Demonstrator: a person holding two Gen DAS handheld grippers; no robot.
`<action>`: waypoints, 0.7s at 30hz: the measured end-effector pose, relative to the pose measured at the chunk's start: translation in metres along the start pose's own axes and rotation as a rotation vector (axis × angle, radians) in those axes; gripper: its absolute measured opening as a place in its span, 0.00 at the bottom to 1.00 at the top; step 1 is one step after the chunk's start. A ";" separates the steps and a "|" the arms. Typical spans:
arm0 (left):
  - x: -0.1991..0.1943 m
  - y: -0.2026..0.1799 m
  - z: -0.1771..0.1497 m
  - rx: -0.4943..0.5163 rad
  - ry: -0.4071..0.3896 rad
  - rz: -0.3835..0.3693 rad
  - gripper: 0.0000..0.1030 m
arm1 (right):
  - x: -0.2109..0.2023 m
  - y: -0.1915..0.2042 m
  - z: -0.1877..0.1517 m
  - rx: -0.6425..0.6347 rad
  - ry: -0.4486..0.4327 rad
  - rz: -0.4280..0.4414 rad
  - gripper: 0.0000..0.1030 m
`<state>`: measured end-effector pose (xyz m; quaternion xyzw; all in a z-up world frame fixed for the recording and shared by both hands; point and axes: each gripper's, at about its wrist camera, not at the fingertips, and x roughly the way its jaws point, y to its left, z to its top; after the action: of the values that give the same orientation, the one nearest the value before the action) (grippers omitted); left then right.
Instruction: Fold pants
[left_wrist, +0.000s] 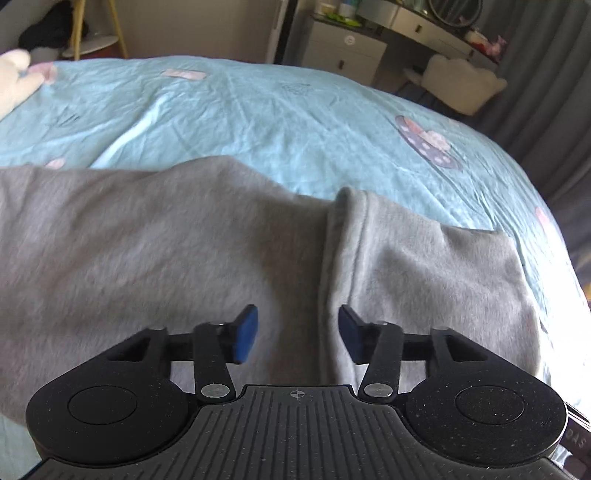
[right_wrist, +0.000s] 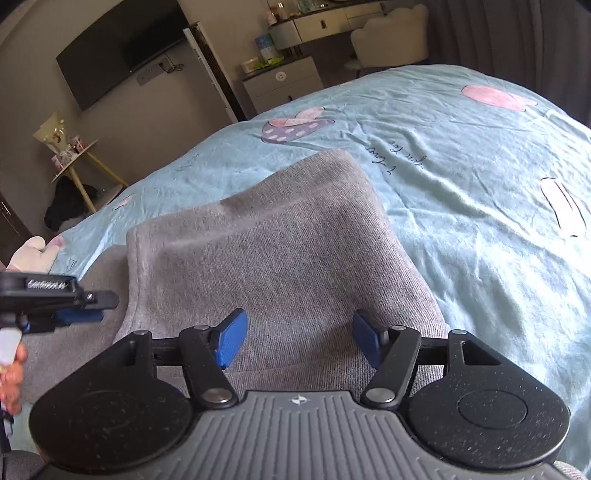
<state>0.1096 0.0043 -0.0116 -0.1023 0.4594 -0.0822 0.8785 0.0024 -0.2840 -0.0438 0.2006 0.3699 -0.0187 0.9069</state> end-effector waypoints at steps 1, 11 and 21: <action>-0.004 0.007 -0.004 -0.033 0.003 -0.012 0.60 | 0.001 0.002 -0.001 -0.011 0.001 -0.003 0.65; -0.004 0.002 -0.046 -0.155 0.131 -0.260 0.72 | 0.001 0.014 -0.005 -0.080 -0.008 -0.005 0.73; 0.027 0.011 -0.061 -0.318 0.194 -0.312 0.22 | -0.014 -0.022 -0.005 0.183 0.003 0.128 0.79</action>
<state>0.0751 0.0022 -0.0699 -0.3008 0.5275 -0.1529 0.7797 -0.0151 -0.3041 -0.0459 0.3060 0.3544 0.0059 0.8836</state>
